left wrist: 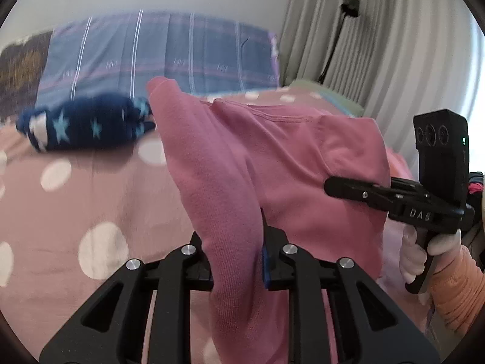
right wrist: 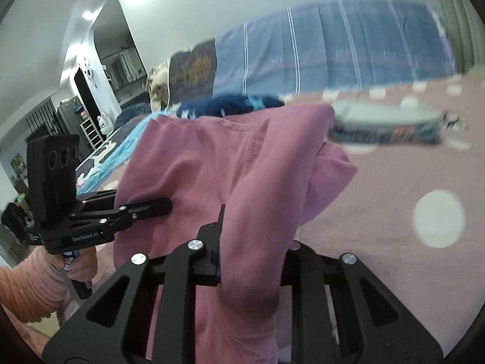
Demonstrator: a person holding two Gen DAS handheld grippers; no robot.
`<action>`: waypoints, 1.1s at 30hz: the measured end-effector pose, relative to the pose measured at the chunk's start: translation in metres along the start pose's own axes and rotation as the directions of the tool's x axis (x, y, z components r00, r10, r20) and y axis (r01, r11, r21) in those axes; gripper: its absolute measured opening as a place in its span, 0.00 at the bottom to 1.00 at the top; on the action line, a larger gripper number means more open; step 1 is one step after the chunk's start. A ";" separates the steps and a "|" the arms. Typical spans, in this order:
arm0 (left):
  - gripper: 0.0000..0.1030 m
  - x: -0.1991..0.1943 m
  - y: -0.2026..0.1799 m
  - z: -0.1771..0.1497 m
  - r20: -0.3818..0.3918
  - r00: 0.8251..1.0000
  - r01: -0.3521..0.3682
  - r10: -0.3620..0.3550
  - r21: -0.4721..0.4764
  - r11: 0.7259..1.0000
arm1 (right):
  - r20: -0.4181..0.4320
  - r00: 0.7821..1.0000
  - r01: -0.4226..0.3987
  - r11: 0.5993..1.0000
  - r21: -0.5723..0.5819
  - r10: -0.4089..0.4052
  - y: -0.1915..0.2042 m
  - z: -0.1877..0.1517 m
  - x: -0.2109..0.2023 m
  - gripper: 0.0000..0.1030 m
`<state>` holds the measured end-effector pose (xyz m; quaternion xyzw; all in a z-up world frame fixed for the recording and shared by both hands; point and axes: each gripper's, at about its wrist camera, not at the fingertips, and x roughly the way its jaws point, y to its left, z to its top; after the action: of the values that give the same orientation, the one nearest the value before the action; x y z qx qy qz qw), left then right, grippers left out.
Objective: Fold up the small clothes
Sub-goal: 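Grasp the shirt's edge with the left gripper while the right gripper grasps it, then lift the shirt edge with both grippers and fold it over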
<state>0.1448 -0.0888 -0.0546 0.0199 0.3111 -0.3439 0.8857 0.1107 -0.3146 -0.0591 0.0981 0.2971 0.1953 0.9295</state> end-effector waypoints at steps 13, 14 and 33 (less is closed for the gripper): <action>0.20 -0.048 -0.102 0.034 0.141 0.983 0.096 -0.121 0.176 0.980 | 0.234 0.960 0.170 0.985 -0.039 -0.156 0.018 -0.003 -0.140 0.18; 0.20 -0.045 -0.110 0.038 0.140 0.981 0.109 -0.136 0.185 0.977 | 0.244 0.954 0.191 0.981 -0.033 -0.177 0.013 -0.003 -0.151 0.18; 0.20 0.078 -0.317 0.112 0.016 0.903 0.403 -0.429 0.309 0.861 | 0.218 0.724 0.633 0.756 0.166 -0.654 -0.125 -0.001 -0.302 0.18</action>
<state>0.0524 -0.4055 0.0484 0.0714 0.2151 -0.5704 0.7895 -0.0776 -0.5551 0.0586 0.0512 0.1944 -0.1661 0.9654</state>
